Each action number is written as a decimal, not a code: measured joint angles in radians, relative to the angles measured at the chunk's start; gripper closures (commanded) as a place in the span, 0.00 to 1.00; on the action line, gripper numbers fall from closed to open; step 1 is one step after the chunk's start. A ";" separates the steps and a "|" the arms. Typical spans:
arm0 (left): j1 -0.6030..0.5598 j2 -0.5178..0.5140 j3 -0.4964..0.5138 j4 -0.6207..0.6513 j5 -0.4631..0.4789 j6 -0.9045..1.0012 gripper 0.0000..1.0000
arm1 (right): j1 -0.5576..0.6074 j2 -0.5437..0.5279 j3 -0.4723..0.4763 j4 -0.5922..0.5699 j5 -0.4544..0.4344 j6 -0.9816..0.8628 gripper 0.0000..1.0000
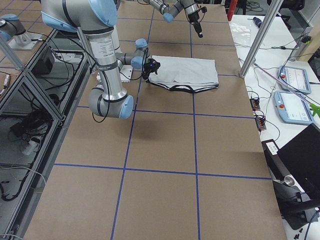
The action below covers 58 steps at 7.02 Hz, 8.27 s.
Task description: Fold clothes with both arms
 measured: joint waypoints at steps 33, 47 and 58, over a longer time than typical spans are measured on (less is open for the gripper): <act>0.710 0.289 -0.399 0.312 0.377 -0.657 1.00 | -0.012 -0.095 0.218 -0.060 0.025 -0.001 1.00; 0.325 0.144 -0.410 0.371 0.276 -0.313 1.00 | 0.315 0.037 0.035 0.104 0.111 0.011 1.00; 0.140 0.022 0.129 -0.071 0.284 -0.112 0.42 | 0.554 0.207 -0.468 0.375 0.291 -0.331 0.00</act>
